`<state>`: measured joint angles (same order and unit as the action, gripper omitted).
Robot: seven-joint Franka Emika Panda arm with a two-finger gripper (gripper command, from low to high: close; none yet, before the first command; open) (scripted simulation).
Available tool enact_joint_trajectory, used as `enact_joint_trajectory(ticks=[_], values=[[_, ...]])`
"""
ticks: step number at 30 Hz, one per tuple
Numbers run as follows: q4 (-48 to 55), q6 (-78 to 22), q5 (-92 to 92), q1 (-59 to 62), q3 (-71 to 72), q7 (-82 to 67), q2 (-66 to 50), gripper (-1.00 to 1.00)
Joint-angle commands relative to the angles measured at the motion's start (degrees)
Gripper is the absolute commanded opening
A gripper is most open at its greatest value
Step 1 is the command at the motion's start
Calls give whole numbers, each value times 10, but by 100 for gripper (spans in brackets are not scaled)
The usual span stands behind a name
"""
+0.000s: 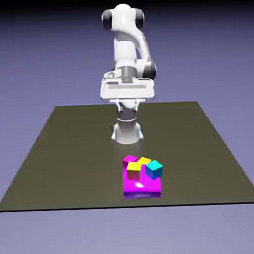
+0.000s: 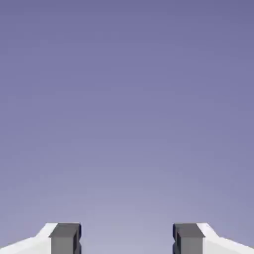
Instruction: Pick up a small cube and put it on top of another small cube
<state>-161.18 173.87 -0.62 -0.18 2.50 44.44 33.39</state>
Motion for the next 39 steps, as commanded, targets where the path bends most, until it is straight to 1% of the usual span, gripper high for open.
enact_joint_trajectory(ticks=[1,39], values=[[-1,-1,-5,4,21,16,6,0],[-57,-43,-200,164,810,642,237,0]])
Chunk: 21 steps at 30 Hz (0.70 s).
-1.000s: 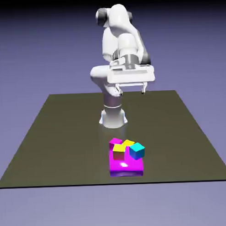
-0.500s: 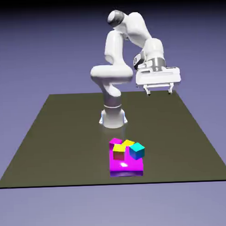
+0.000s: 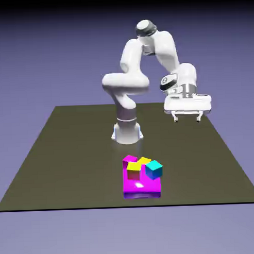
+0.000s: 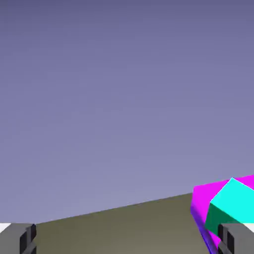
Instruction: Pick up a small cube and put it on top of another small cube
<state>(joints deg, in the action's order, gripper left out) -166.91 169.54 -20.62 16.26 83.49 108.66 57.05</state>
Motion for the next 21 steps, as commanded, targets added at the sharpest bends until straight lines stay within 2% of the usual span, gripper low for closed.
enact_joint_trajectory(ticks=[1,21], values=[[-1,-1,-5,4,21,16,6,0],[-31,-23,-108,89,436,346,127,0]])
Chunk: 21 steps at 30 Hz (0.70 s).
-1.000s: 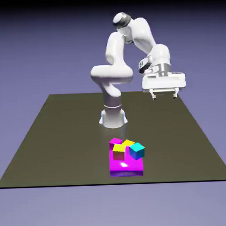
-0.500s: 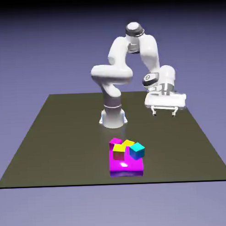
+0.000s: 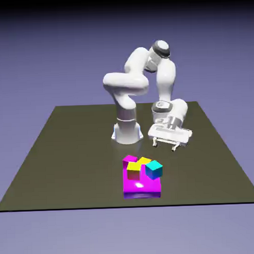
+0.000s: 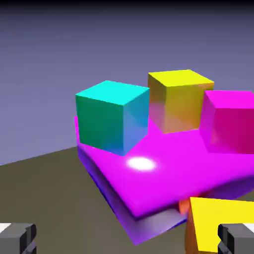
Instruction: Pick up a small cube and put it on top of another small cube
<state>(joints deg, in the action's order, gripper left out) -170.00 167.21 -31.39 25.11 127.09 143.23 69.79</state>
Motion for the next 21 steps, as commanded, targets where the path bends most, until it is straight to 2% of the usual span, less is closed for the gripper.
enact_joint_trajectory(ticks=[1,6,14,15,21], values=[[-1,-1,-5,4,21,16,6,0],[-7,-5,-25,20,100,79,29,0],[45,129,-28,185,161,84,108,0],[45,129,-28,185,161,84,108,-100],[12,44,-26,81,123,81,59,-100]])
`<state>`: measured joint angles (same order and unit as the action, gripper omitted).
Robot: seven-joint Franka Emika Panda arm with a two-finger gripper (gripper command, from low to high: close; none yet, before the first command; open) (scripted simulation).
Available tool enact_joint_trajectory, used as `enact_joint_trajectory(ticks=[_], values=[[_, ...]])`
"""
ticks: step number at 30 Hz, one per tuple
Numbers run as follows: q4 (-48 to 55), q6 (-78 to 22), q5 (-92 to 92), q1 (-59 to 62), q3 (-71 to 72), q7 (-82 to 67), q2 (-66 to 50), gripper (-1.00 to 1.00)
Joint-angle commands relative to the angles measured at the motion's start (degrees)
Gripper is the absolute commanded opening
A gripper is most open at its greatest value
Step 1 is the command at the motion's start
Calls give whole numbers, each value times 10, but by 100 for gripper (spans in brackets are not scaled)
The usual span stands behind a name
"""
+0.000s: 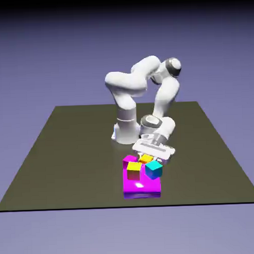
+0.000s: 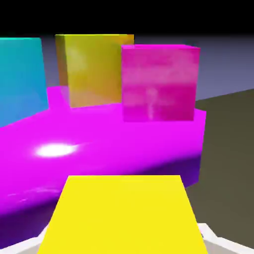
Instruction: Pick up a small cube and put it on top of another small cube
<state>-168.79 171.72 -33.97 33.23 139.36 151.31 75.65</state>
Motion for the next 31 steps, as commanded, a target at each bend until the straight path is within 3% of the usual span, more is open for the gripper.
enact_joint_trajectory(ticks=[1,5,20,27,28,31], values=[[-7,-18,0,-21,-8,0,-10,-100],[6,-70,-6,-71,-65,-35,-25,-100],[169,-262,-17,195,-351,-308,110,-100],[173,-155,-55,306,-266,-299,109,-100],[173,-155,-55,306,-266,-299,109,100],[167,-195,-38,264,-293,-297,110,100]])
